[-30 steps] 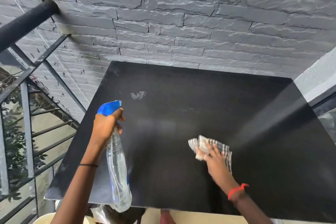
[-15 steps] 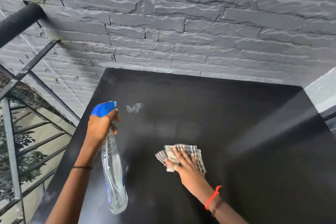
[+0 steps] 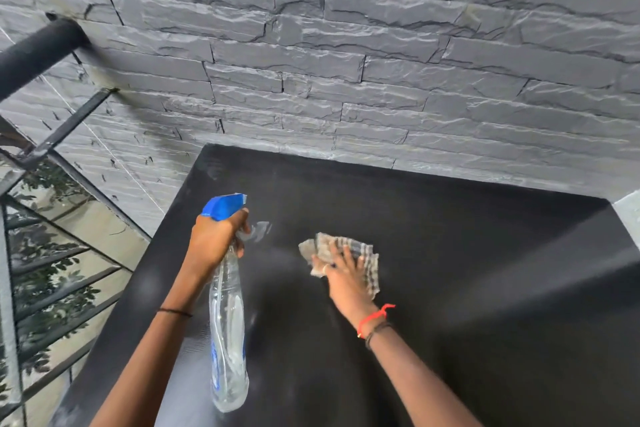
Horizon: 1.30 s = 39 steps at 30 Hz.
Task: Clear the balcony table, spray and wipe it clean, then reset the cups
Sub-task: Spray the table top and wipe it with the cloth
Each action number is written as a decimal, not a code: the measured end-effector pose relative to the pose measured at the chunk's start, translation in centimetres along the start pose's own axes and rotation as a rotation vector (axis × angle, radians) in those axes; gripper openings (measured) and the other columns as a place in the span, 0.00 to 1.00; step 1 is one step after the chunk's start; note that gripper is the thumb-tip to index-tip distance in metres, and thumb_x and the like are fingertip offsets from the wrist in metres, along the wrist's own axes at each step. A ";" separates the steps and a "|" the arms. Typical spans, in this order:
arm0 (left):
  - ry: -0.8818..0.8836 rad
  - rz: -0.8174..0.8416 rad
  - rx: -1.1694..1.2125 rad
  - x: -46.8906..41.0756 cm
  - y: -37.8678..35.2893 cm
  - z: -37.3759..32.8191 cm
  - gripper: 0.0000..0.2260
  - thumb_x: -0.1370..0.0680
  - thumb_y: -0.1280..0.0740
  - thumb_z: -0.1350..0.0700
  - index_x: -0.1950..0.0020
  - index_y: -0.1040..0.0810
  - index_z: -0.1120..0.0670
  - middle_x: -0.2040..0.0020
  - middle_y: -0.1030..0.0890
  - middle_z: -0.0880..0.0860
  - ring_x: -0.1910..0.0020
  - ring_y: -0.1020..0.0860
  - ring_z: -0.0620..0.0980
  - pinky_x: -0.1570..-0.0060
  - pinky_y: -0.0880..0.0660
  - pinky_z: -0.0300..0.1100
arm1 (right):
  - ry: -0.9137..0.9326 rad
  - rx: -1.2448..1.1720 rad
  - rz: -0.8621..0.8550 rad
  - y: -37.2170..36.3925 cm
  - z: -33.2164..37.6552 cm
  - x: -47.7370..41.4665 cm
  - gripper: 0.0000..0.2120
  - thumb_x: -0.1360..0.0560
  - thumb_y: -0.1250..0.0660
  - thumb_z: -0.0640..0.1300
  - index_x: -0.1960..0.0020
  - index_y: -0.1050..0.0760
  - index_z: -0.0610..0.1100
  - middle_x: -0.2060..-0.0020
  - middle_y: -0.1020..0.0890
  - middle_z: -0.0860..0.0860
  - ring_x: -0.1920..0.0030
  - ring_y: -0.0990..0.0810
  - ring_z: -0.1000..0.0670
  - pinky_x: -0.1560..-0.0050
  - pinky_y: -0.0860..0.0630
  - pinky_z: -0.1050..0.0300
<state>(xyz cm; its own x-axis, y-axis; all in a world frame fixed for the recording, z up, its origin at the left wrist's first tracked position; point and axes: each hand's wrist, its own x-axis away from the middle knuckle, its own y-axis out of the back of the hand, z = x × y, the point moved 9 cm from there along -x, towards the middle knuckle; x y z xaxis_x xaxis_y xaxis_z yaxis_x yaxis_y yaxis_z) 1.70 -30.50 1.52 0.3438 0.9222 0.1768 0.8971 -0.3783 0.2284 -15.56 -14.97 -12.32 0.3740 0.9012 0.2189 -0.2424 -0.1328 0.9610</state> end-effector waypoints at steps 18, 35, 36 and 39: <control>0.059 -0.020 -0.003 -5.0 -1.5 1.0 0.06 0.24 0.35 0.62 0.61 0.26 0.61 0.67 0.22 0.57 0.82 0.30 0.49 0.79 0.31 0.37 | -0.122 -0.051 0.000 3.1 -12.3 -11.5 0.37 0.28 0.46 0.30 0.27 0.41 0.61 0.23 0.51 0.49 0.25 0.48 0.39 0.28 0.48 0.37; 0.037 -0.089 0.011 -8.4 0.0 0.9 0.05 0.22 0.35 0.62 0.57 0.27 0.61 0.65 0.23 0.56 0.83 0.31 0.50 0.79 0.34 0.35 | -0.235 -0.111 -0.093 2.1 -14.8 -9.7 0.35 0.33 0.49 0.33 0.29 0.33 0.54 0.24 0.44 0.48 0.27 0.40 0.39 0.29 0.42 0.41; 0.041 -0.094 0.017 -8.4 0.2 0.9 0.04 0.22 0.35 0.62 0.57 0.27 0.61 0.65 0.23 0.56 0.83 0.31 0.49 0.80 0.34 0.34 | -0.286 -0.102 -0.098 2.6 -15.9 -11.6 0.35 0.31 0.48 0.32 0.27 0.36 0.54 0.23 0.48 0.49 0.26 0.43 0.38 0.28 0.44 0.40; 0.060 -0.102 0.014 -8.1 0.9 1.4 0.04 0.22 0.35 0.62 0.56 0.27 0.61 0.65 0.23 0.56 0.83 0.31 0.48 0.80 0.34 0.33 | -0.296 -0.107 -0.089 4.3 -14.6 -17.5 0.34 0.30 0.45 0.32 0.27 0.37 0.54 0.23 0.52 0.51 0.26 0.46 0.36 0.30 0.44 0.34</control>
<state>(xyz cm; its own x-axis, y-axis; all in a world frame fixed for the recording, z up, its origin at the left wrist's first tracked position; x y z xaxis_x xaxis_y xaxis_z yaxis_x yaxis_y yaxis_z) 0.13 -38.23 -1.04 0.2340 0.9492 0.2104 0.9303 -0.2815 0.2351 -36.23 -25.27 -14.50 0.6379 0.7465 0.1892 -0.2838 -0.0005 0.9589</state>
